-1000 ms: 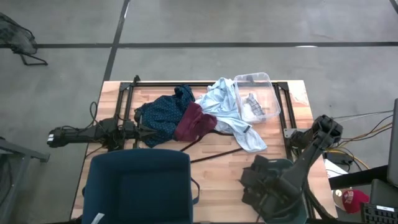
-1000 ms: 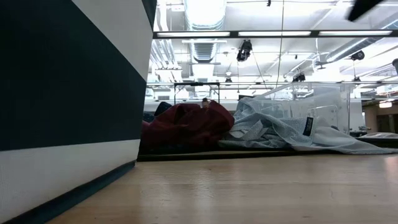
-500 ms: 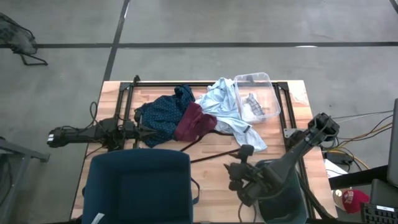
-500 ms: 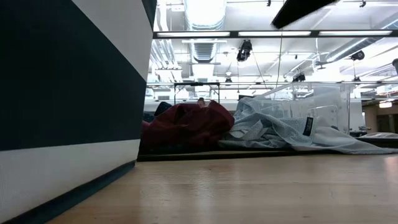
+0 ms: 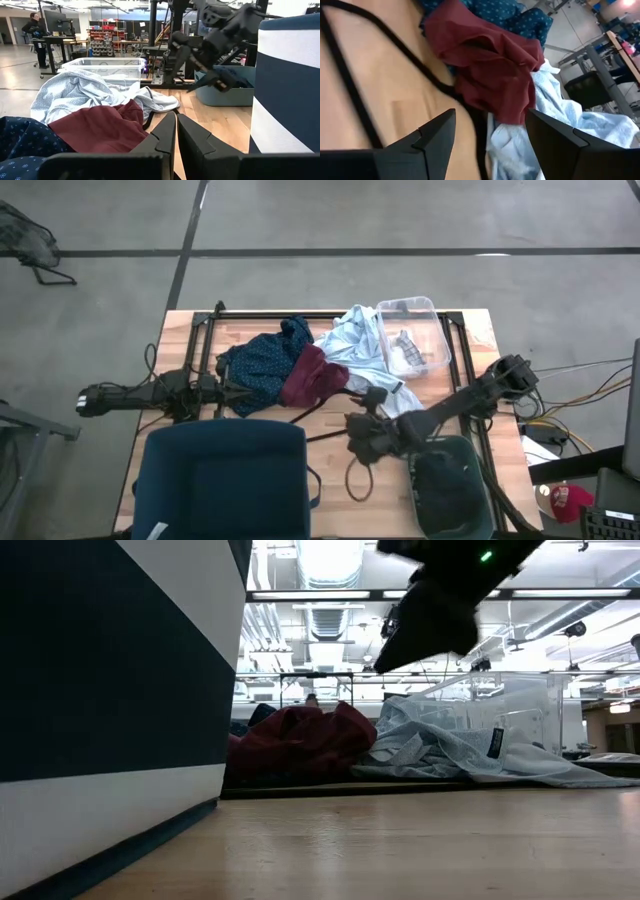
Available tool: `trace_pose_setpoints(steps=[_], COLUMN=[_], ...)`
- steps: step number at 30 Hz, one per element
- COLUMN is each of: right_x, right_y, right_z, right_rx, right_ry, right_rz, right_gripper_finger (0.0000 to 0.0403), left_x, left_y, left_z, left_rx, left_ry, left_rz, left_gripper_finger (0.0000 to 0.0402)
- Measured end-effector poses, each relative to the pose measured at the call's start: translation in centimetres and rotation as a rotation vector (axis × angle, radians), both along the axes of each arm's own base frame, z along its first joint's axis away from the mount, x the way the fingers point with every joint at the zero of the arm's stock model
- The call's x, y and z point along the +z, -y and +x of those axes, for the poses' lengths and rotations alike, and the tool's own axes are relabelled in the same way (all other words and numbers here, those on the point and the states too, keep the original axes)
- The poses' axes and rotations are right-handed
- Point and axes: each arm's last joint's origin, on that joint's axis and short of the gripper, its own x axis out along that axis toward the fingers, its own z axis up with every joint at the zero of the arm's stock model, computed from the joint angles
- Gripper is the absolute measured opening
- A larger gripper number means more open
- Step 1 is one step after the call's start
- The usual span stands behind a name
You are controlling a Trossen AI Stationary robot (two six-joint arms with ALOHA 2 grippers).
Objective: Pick & Place Cloths
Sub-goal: Put the brown underwear into the small blue container
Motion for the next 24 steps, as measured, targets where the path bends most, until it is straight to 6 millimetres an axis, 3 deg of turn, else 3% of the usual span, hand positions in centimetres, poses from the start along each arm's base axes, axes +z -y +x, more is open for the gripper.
trace_pose_setpoints(steps=[10, 14, 24], right_x=[-2.1, -2.5, -2.2], right_y=[5.9, 7.9, 11.2], right_z=[1.5, 2.0, 2.7], right_rx=[-0.026, -0.026, -0.049], right_ry=[0.009, 0.024, 0.083], right_rz=[-0.021, 0.053, 0.143], right_gripper_finger=[0.0229, 0.0239, 0.0244], left_x=[0.0, 0.0, 0.0], left_y=[0.0, 0.0, 0.0], left_z=[0.0, 0.0, 0.0], left_rx=[0.000, 0.000, 0.000], left_ry=[0.000, 0.000, 0.000], left_rz=[0.000, 0.000, 0.000], left_gripper_finger=[0.0023, 0.0023, 0.0023])
